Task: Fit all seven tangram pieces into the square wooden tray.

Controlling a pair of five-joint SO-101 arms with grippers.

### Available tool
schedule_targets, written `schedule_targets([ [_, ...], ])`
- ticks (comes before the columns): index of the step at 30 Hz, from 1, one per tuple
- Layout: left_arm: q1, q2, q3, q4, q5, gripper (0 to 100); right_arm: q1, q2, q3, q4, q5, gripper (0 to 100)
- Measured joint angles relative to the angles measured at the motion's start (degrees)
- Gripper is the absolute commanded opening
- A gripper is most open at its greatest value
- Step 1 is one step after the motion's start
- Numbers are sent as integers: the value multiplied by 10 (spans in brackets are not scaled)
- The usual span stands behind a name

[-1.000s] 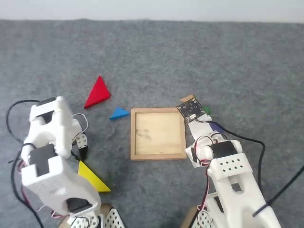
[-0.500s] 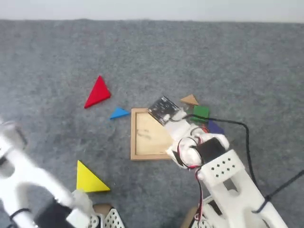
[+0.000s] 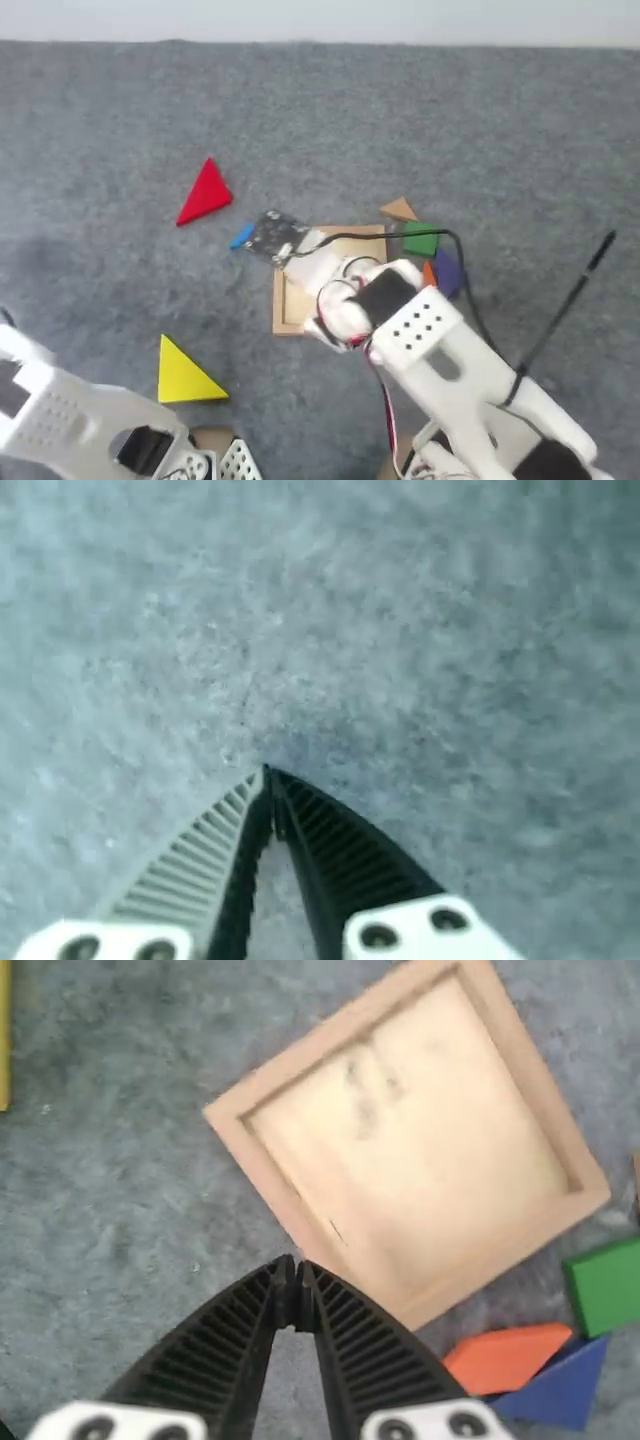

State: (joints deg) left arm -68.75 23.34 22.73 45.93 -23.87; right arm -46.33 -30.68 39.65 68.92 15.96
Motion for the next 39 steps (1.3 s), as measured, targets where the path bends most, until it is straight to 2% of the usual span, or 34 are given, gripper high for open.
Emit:
schedule_targets([
  [3, 6, 14, -3, -3, -60, 12, -28, 0, -16, 0, 0, 20],
  [6, 11, 13, 38, -51, -131, 12, -60, 0, -31, 0, 0, 20],
  [10, 23, 7, 142, -178, -236, 13, -102, 13, -51, 0, 0, 20],
  [16, 11, -78, 348, -447, -354, 13, -138, 140, -114, 0, 0, 20],
  [22, -54, -185, 511, -561, -561, 13, -171, 293, -215, 0, 0, 20],
  [24, -78, -218, 562, -589, -607, 13, -182, 318, -240, 0, 0, 20],
  [29, -119, -301, 674, -659, -600, 12, -206, 333, -261, 0, 0, 20],
  [39, -135, -404, 726, -665, -407, 12, -251, 362, -268, -46, -2, 20],
])
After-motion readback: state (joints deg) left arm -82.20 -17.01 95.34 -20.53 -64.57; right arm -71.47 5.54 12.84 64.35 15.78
